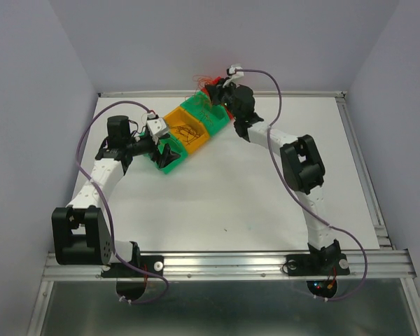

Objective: Untangle the cables

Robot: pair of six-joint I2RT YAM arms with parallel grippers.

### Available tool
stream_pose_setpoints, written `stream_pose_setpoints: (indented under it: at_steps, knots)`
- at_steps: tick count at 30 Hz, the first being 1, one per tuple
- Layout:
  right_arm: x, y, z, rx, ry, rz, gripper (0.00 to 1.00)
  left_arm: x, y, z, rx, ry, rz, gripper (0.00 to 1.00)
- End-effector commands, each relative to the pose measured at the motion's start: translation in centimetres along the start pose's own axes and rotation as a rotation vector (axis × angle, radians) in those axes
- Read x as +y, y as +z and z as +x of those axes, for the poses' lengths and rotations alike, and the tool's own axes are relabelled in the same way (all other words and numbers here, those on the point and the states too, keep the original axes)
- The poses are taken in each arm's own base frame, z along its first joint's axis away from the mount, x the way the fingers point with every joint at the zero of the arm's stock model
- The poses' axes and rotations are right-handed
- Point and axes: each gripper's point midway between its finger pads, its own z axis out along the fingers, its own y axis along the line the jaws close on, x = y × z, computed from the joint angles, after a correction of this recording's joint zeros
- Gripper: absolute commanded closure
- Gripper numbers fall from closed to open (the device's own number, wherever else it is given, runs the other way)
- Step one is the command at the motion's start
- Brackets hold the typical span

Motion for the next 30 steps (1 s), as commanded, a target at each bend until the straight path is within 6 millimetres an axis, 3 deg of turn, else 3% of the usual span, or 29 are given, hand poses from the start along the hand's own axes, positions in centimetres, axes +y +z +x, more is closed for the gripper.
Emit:
stream_pose_setpoints:
  at_steps: [1, 14, 19, 30]
  knots:
    - [0.7, 0.6, 0.5, -0.018, 0.032, -0.044, 0.99, -0.1, -0.2, -0.8, -0.027, 0.024, -0.009, 0.01]
    - [-1.7, -1.0, 11.8, 0.231, 0.090, 0.007, 0.99, 0.2, 0.1, -0.5, -0.018, 0.006, -0.007, 0.01]
    - [-2.7, -1.3, 14.3, 0.317, 0.102, 0.040, 1.00, 0.2, 0.1, -0.4, -0.018, 0.008, -0.005, 0.01]
    - [-3.7, -1.5, 15.5, 0.397, 0.091, 0.063, 0.91, 0.4, 0.2, -0.3, -0.015, 0.007, -0.003, 0.01]
